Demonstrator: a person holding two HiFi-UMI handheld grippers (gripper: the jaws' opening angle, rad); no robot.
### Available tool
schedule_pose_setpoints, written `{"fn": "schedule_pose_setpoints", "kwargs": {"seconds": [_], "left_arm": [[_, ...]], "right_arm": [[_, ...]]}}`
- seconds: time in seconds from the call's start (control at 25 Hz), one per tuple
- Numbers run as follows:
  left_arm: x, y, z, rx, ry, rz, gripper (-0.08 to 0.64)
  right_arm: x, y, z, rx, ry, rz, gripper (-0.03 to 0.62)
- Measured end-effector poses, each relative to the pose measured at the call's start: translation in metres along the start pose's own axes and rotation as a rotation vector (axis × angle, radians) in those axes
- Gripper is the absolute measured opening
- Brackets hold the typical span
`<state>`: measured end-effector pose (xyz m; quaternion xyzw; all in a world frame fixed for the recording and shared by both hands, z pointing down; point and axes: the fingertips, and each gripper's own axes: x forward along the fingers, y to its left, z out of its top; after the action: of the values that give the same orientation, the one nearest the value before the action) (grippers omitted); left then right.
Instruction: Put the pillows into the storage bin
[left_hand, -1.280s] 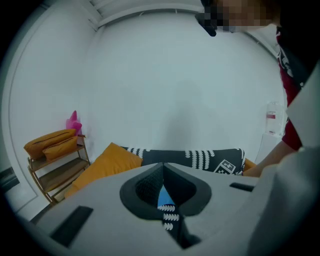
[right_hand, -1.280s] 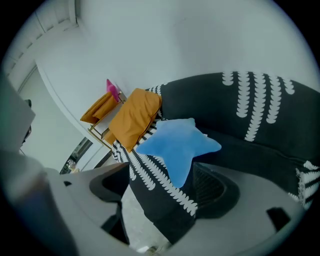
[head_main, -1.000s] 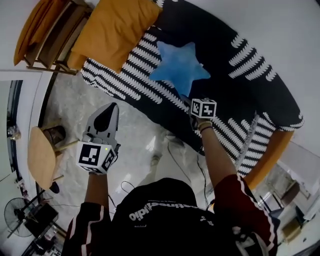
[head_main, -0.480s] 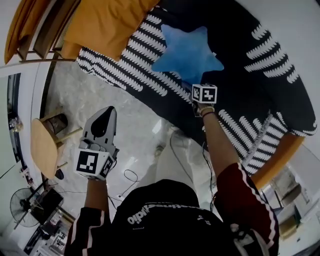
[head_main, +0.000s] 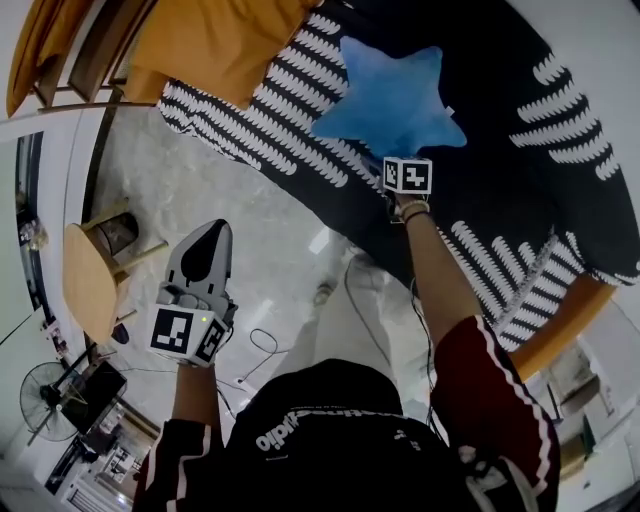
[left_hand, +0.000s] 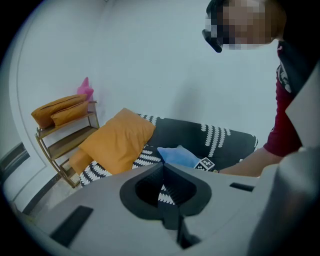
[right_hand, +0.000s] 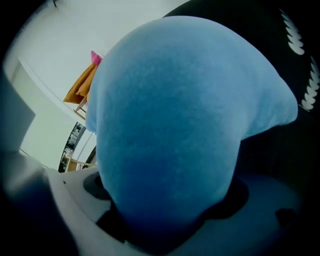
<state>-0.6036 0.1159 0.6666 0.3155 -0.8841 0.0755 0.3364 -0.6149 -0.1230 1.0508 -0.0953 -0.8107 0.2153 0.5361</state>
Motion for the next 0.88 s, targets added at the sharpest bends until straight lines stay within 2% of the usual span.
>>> {"fn": "schedule_pose_setpoints", "kwargs": {"seconds": [0.12,0.16,0.32,0.44,0.64,0.88], "left_arm": [[-0.003,0.003,-0.001,-0.008,-0.002,0.003,0.003],[-0.004,0.004,-0.001,-0.011,-0.003,0.003,0.003],[-0.007,0.006,0.001,-0.022,-0.020,0.002,0.003],[-0.013,0.006,0.003,-0.028,-0.037,-0.003,0.003],[-0.036,0.014,0.009,-0.047,-0.082,0.004,0.003],[-0.076,0.024,0.031,-0.047,-0.165,0.022,0.003]], "right_arm": [[-0.001,-0.001,0.001,-0.007,-0.008,-0.021,0.491],[-0.003,-0.002,0.003,-0.014,-0.015,-0.030,0.471],[-0.016,-0.003,0.018,-0.024,-0.052,-0.055,0.291],[-0.029,0.000,0.034,-0.051,-0.069,-0.072,0.212],[-0.052,0.011,0.033,-0.081,-0.041,-0.103,0.173],[-0.105,0.029,0.027,-0.091,-0.064,-0.143,0.170]]}}
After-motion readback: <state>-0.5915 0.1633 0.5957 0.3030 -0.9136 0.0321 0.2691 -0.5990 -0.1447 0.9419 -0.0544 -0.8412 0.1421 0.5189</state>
